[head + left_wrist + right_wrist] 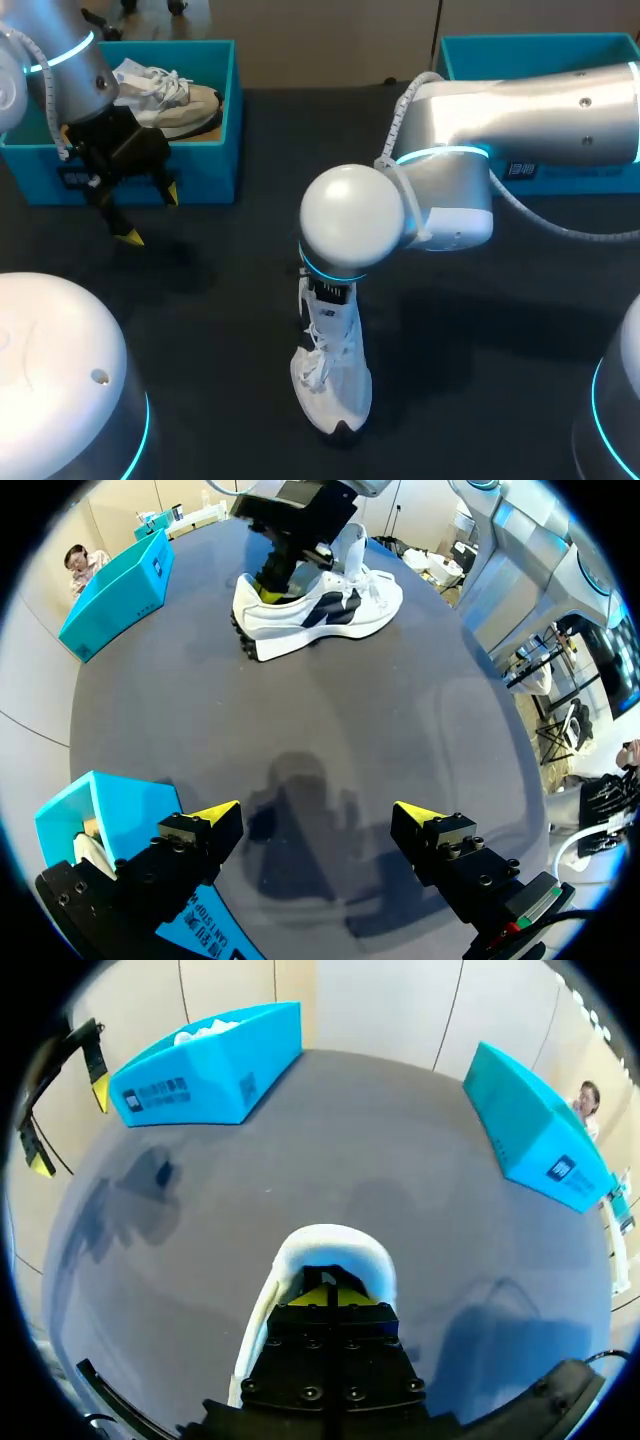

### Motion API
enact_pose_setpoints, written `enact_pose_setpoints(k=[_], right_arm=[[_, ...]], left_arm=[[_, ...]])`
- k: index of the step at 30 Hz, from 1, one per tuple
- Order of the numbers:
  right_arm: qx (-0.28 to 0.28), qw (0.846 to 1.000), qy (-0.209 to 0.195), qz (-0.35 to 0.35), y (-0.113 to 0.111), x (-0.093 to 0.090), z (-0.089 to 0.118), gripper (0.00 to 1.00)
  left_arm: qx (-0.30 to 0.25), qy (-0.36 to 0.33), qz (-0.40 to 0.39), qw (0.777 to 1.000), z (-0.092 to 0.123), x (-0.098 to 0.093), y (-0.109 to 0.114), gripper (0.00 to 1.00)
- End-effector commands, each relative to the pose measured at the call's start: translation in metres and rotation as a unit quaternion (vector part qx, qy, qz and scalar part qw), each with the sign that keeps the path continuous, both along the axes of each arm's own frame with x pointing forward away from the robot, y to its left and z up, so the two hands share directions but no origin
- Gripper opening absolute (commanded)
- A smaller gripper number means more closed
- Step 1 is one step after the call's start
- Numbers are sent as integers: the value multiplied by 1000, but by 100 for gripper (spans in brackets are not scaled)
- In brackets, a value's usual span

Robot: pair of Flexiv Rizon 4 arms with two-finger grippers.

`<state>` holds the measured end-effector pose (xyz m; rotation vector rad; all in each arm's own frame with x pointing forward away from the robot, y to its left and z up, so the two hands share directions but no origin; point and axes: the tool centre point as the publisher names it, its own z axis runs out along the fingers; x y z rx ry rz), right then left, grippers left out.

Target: Take the shoe out of the shoebox, open the shoe tongue, remove and reinsert the insole, then place the shoe into the shoebox

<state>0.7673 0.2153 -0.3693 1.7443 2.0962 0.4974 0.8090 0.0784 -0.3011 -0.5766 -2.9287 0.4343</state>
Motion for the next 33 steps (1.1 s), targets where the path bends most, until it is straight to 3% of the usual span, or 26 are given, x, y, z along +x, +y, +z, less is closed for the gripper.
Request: enact_pose_setpoints(k=[1, 18, 25, 33], right_arm=[[-12, 1000, -7, -16, 1, -5, 3, 0], [-59, 997, 34, -46, 7, 4, -30, 0], [-66, 996, 29, -48, 7, -8, -20, 0], [-121, 990, 13, -65, 7, -15, -4, 0]], left_arm=[[2, -1, 0, 1000, 1, -1, 0, 100], [2, -1, 0, 1000, 1, -1, 0, 100], [2, -1, 0, 1000, 1, -1, 0, 100], [2, -1, 0, 1000, 1, -1, 0, 100]])
